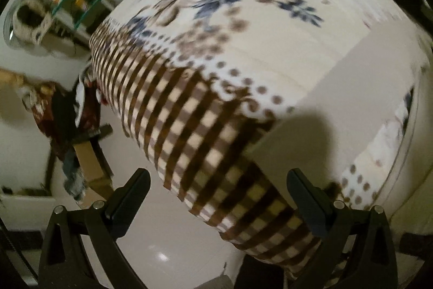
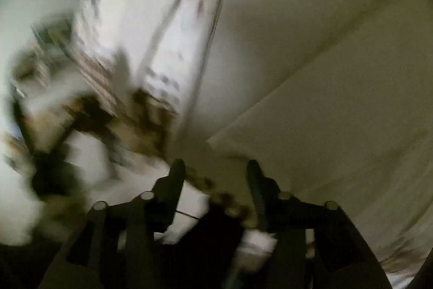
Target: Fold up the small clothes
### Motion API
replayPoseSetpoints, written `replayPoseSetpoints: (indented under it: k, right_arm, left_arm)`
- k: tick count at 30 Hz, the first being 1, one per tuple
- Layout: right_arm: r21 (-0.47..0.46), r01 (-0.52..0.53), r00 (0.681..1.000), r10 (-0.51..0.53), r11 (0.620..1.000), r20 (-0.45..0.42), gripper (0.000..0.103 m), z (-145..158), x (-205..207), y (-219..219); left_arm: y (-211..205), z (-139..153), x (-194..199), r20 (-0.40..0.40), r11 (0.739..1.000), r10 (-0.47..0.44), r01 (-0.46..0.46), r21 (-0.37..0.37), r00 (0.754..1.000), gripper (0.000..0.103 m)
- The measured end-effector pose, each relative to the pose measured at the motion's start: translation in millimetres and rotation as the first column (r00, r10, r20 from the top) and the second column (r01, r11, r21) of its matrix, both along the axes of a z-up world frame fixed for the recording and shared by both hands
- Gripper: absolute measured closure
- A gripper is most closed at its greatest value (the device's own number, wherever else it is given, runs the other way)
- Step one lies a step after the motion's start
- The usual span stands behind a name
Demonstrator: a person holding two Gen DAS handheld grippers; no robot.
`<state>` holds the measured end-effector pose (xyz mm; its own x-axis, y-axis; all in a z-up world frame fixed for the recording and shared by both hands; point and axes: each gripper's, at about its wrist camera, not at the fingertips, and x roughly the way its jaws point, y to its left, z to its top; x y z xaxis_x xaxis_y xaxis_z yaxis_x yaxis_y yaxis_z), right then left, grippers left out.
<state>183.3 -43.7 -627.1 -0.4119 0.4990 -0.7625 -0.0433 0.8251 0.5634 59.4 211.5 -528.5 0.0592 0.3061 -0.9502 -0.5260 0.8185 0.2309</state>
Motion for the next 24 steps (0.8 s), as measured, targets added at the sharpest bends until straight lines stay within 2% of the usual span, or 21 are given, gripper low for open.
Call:
replayPoseSetpoints:
  k: [1, 3, 5, 6, 8, 10, 11, 12, 13, 14, 15, 17, 18, 20, 22, 24]
  right_arm:
    - [0.005, 0.065, 0.998, -0.065, 0.998, 0.001, 0.048, 2, 4, -17]
    - [-0.063, 0.19, 0.982, -0.189, 0.98, 0.03, 0.045, 2, 10, -58]
    - [-0.116, 0.271, 0.963, -0.267, 0.956, 0.047, 0.045, -3, 19, -91]
    - [-0.143, 0.303, 0.953, -0.299, 0.942, 0.049, 0.045, -7, 21, -106]
    - [-0.175, 0.356, 0.934, -0.352, 0.918, 0.053, 0.045, -11, 24, -134]
    - [-0.189, 0.39, 0.92, -0.386, 0.901, 0.058, 0.045, -10, 27, -151]
    - [-0.196, 0.404, 0.914, -0.4, 0.894, 0.064, 0.045, -11, 26, -158]
    - [-0.202, 0.409, 0.912, -0.404, 0.89, 0.067, 0.045, -10, 24, -161]
    - [-0.212, 0.414, 0.91, -0.408, 0.885, 0.071, 0.045, -11, 23, -165]
    - [-0.215, 0.417, 0.908, -0.412, 0.883, 0.071, 0.045, -10, 21, -172]
    - [-0.216, 0.42, 0.907, -0.415, 0.882, 0.07, 0.045, -7, 17, -178]
    - [-0.217, 0.427, 0.903, -0.424, 0.878, 0.062, 0.045, -7, 9, -184]
    - [-0.218, 0.43, 0.902, -0.427, 0.876, 0.06, 0.045, -7, 3, -181]
    - [-0.223, 0.441, 0.896, -0.441, 0.869, 0.052, 0.045, -8, -6, -176]
    - [-0.214, 0.458, 0.887, -0.461, 0.863, 0.039, 0.045, -8, -14, -182]
    - [-0.206, 0.479, 0.875, -0.484, 0.853, 0.031, 0.045, -8, -21, -188]
  left_arm:
    - [9, -1, -4, 0.012, 0.999, 0.025, -0.025, -0.025, 1.0, 0.0]
    - [21, -9, -8, 0.01, 0.995, 0.061, -0.06, -0.081, 0.998, 0.0]
    - [33, -26, -8, 0.004, 0.973, 0.112, -0.109, -0.204, 0.994, 0.0]
    - [37, -35, -8, 0.006, 0.954, 0.14, -0.134, -0.27, 0.99, 0.0]
    - [43, -57, -6, 0.01, 0.888, 0.212, -0.189, -0.419, 0.977, 0.0]
    - [43, -73, -2, 0.01, 0.844, 0.265, -0.227, -0.487, 0.964, 0.013]
    - [40, -77, 1, 0.016, 0.836, 0.278, -0.234, -0.496, 0.96, 0.017]
    - [37, -78, 5, 0.027, 0.843, 0.282, -0.235, -0.485, 0.959, 0.024]
    - [32, -75, 10, 0.045, 0.861, 0.277, -0.227, -0.456, 0.96, 0.03]
    - [27, -72, 14, 0.055, 0.875, 0.264, -0.215, -0.433, 0.963, 0.048]
    - [22, -68, 18, 0.058, 0.89, 0.244, -0.2, -0.409, 0.968, 0.076]
    - [11, -56, 26, 0.066, 0.926, 0.18, -0.146, -0.347, 0.981, 0.098]
    - [7, -50, 28, 0.073, 0.936, 0.162, -0.13, -0.328, 0.984, 0.102]
    - [-2, -29, 36, 0.123, 0.945, 0.111, -0.067, -0.32, 0.986, 0.102]
    - [-23, 2, 44, 0.173, 0.965, 0.006, 0.04, -0.261, 0.985, 0.102]
    - [-51, 33, 51, 0.216, 0.964, -0.113, 0.159, -0.214, 0.97, 0.102]
